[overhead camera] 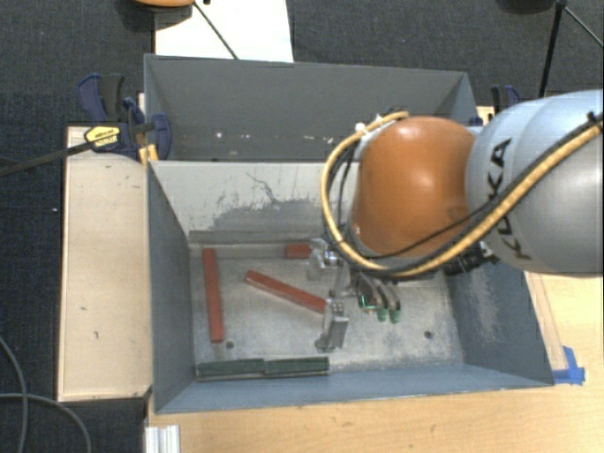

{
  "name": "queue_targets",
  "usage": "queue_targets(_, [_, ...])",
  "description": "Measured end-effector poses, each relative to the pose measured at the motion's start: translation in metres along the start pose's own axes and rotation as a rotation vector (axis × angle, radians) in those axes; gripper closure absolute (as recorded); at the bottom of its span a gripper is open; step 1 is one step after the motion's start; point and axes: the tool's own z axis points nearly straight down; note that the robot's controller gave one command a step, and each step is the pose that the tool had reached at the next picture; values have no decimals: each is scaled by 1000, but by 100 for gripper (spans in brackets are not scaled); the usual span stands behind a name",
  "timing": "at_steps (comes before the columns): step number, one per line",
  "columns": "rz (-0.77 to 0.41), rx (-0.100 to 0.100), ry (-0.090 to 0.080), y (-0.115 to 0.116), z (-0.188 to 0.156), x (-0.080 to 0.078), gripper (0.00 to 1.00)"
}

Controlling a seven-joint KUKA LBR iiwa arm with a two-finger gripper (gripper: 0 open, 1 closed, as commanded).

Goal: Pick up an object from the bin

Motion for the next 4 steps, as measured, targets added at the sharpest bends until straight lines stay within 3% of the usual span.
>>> queue_targets(1, [13,-2,-10,-16,58,-56,0])
queue_targets(2, [-94,0,-5,-13,129,-68,0])
queue_targets(3, [-118,0,1,-17,156,-84,0])
queue_targets(4, [54,-1,-2,22,154,-89,100])
